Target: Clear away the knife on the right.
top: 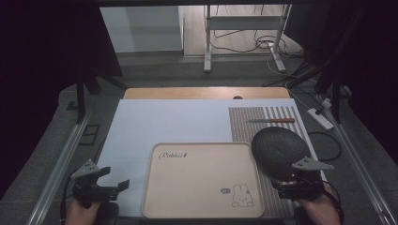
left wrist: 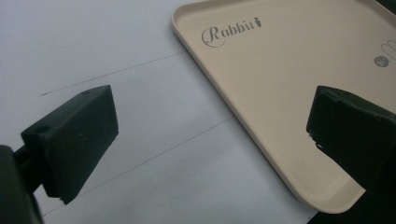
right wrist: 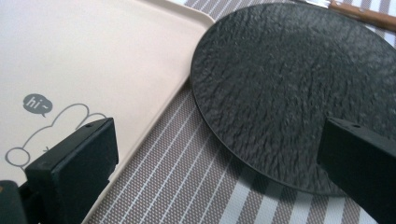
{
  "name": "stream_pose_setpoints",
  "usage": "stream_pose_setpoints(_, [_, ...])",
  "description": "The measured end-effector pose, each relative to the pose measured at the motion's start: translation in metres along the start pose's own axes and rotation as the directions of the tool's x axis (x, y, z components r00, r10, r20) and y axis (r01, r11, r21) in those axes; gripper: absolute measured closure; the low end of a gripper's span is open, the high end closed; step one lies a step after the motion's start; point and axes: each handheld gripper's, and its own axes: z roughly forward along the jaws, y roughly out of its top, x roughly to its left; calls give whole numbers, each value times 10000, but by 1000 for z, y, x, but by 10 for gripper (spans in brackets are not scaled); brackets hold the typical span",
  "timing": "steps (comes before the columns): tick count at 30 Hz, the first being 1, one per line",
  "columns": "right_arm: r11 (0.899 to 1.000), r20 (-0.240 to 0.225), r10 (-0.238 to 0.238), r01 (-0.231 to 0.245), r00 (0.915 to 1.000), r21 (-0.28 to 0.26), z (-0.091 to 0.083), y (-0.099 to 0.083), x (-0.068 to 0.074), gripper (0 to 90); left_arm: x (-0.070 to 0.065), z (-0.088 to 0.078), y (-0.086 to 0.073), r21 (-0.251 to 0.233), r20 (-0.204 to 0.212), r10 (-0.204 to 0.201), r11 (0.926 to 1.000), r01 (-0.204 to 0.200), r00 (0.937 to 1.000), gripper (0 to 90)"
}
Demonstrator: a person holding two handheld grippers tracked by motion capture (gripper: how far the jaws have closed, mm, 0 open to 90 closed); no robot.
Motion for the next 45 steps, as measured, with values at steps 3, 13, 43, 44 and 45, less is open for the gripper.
stream_pose_setpoints(3, [9999,-186,-73,70,9998,-118,2,3,0,0,0,0,0,20,-15,6,10000,-6,10000,21])
stream_pose_setpoints(13, [9997,-314,-228,228,9992,-17,9,9,-2,0,0,0,0,10,13,-58,10000,58,10000,21])
stream_pose_setpoints(43, [9996,-921,-263,270,9954,61,38,41,-11,0,2,0,-1,-13,40,-133,9999,133,9999,12])
stream_pose_setpoints(44, [9996,-914,-248,262,9955,141,42,43,-13,0,2,0,-1,-10,45,-142,9999,142,9999,12])
stream_pose_setpoints(45, [9996,-914,-248,262,9955,141,42,43,-13,0,2,0,-1,-10,45,-142,9999,142,9999,11])
